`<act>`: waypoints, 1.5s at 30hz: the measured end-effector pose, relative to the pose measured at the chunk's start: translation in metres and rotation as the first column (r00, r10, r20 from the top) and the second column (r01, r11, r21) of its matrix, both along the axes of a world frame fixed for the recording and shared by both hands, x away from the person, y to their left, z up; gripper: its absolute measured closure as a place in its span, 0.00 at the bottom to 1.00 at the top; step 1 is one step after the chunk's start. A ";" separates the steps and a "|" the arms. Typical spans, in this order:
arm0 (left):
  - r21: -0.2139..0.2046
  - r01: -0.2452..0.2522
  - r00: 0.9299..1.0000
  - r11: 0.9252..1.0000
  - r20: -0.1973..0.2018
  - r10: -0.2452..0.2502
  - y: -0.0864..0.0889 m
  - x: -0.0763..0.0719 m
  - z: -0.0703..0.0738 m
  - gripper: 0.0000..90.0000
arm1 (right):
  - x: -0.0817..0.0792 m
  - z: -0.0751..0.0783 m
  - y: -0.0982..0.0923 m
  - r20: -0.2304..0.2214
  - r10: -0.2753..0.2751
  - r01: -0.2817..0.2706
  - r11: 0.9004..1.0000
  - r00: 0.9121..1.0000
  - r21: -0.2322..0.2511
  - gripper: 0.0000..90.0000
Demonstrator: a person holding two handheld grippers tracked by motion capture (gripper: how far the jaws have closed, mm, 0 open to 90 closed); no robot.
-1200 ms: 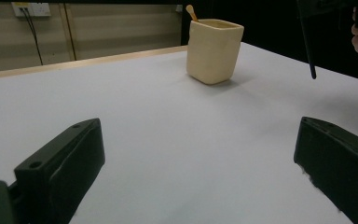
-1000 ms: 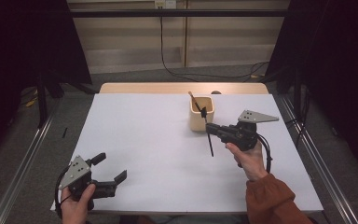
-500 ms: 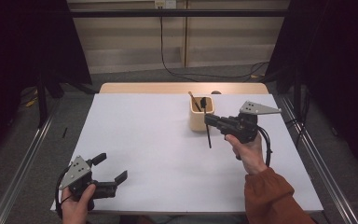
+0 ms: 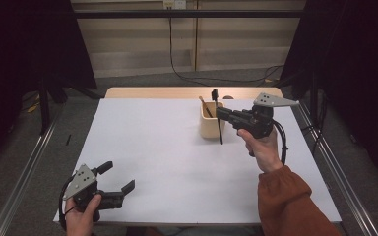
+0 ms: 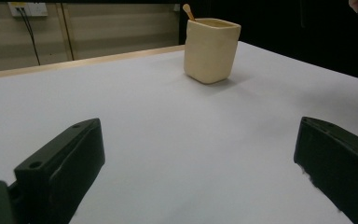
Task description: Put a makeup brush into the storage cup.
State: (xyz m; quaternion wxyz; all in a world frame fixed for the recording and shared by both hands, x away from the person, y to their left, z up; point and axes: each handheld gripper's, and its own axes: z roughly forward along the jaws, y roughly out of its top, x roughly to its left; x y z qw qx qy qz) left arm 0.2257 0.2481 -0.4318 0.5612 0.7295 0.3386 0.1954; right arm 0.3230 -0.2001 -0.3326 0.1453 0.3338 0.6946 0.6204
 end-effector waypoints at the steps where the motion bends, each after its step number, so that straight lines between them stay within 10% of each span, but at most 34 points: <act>1: 0.003 0.001 1.000 1.000 0.003 -0.001 0.000 0.000 0.000 0.02 | 0.001 0.001 0.000 0.003 -0.001 0.001 1.000 1.000 -0.001 0.96; 45: 0.006 0.004 1.000 1.000 0.001 -0.004 0.000 0.002 0.000 0.02 | 0.067 0.022 0.006 0.003 -0.114 0.114 0.990 0.993 -0.078 0.96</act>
